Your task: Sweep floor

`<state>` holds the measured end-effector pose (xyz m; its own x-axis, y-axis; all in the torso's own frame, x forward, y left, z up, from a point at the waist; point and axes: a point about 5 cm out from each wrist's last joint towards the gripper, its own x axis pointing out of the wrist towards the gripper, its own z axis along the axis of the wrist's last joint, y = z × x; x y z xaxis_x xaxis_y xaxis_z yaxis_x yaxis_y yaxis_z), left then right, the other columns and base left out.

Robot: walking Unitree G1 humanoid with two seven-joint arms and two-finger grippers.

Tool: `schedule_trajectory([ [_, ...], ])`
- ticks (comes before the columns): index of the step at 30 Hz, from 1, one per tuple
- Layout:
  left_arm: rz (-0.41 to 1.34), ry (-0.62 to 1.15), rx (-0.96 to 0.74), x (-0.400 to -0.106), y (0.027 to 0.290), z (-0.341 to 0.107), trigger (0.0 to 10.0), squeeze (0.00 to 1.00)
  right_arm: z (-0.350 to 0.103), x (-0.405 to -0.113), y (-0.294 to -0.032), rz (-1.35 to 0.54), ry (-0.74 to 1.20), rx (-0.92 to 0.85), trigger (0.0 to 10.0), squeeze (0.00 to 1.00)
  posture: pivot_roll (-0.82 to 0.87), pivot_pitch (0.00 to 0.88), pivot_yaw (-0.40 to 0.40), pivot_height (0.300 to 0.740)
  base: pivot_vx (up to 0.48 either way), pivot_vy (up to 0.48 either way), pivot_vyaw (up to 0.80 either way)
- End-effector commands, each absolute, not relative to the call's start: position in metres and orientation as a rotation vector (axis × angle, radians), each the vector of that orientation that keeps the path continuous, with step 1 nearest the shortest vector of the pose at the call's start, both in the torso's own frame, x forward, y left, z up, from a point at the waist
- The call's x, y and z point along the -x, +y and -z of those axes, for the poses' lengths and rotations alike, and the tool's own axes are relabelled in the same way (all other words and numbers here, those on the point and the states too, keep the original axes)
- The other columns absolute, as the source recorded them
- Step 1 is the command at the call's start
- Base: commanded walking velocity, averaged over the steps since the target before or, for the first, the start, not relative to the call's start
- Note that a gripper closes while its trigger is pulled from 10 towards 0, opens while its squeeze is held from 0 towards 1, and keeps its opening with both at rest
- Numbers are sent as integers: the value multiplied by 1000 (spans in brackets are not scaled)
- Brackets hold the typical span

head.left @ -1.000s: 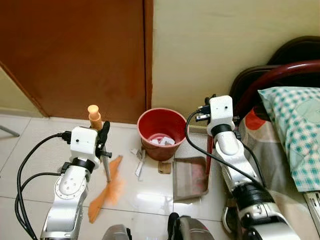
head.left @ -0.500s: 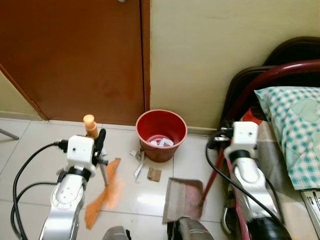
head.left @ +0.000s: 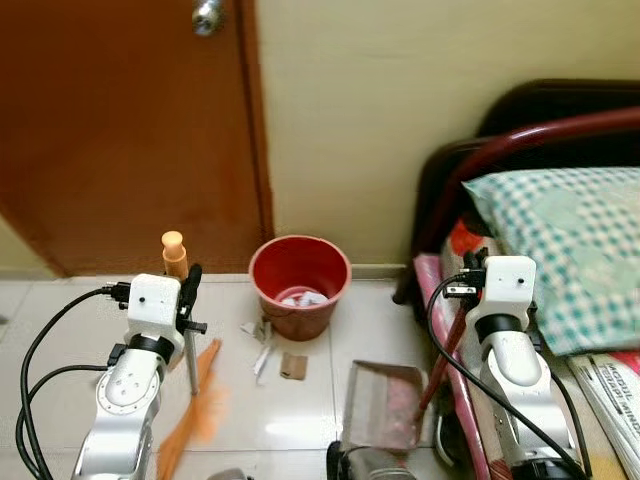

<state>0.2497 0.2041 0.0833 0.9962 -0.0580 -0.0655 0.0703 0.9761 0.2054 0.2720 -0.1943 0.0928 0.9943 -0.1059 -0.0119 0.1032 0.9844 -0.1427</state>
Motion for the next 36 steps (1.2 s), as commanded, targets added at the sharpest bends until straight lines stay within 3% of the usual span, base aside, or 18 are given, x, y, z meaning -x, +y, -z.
schedule_trajectory([
  [1, 69, 28, -218, -252, 204, -89, 10000, 0, -106, -279, -196, 115, -29, 168, 10000, 0, -21, 41, -13, 740, 0, 0, 0],
  [10, 98, 12, -174, -262, 185, -93, 10000, 0, -122, -319, -193, 138, -43, 222, 10000, 0, -7, 70, -17, 740, 0, 0, 0],
  [16, 91, 5, -162, -267, 183, -97, 10000, 0, -126, -330, -189, 139, -43, 218, 10000, 0, 1, 87, -29, 740, 0, 0, 0],
  [36, 106, 2, -145, -269, 183, -100, 10000, 0, -118, -321, -179, 102, -52, 193, 10000, 0, -10, 90, -26, 740, 0, 356, 0],
])
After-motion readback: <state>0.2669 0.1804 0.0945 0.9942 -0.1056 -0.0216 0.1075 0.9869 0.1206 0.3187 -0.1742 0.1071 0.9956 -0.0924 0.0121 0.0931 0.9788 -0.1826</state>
